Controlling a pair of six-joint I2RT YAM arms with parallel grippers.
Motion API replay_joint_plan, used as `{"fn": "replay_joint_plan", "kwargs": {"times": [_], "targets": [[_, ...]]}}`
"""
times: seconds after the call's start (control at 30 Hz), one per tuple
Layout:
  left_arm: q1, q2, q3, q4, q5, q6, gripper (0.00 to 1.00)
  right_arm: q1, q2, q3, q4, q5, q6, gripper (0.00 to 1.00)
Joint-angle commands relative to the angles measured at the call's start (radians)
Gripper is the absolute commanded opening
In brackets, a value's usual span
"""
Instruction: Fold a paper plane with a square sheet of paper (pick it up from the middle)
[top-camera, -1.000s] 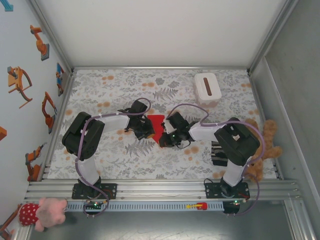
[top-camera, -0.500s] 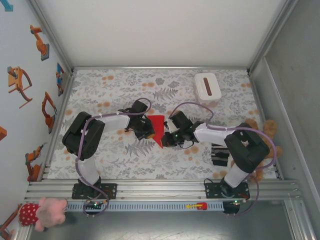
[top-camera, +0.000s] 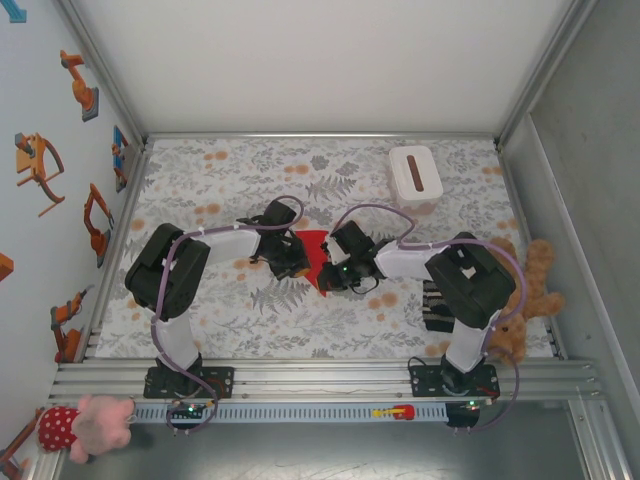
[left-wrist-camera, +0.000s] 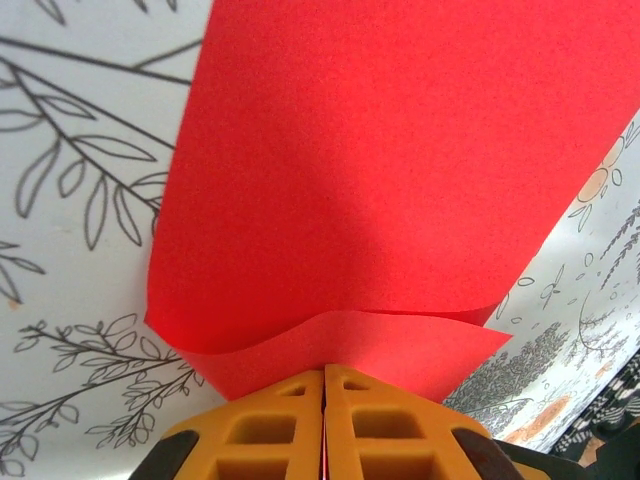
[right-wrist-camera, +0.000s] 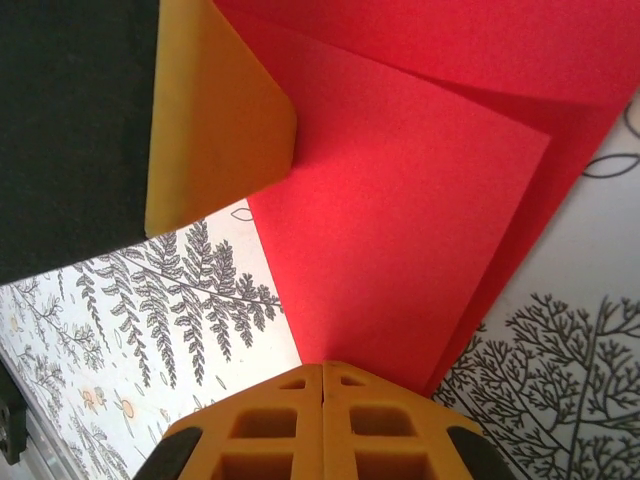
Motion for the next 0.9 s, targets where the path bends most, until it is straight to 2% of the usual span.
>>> {"fn": "replay_joint_plan", "kwargs": {"times": [0.0,0.2,0.4,0.7,0.87], "targets": [[-0.006,-0.043,0.011,-0.012,0.008,0.048,0.1,0.003,0.021,0.008,-0.056,0.038,-0.023,0.0],[-0.011,-0.127,-0.053,0.086,0.013,0.111,0.1,0.003,0.036,0.008,-0.108,0.08,-0.031,0.0],[-0.039,-0.133,-0.125,0.162,0.026,0.134,0.07,0.003,0.053,0.015,-0.123,0.079,-0.019,0.0],[-0.059,-0.075,-0.125,0.182,0.021,0.149,0.06,0.003,0.059,0.017,-0.141,0.078,-0.014,0.0],[-0.053,-0.038,-0.111,0.121,-0.037,0.171,0.06,0.003,0.08,0.032,-0.186,0.077,-0.023,0.0]]}}
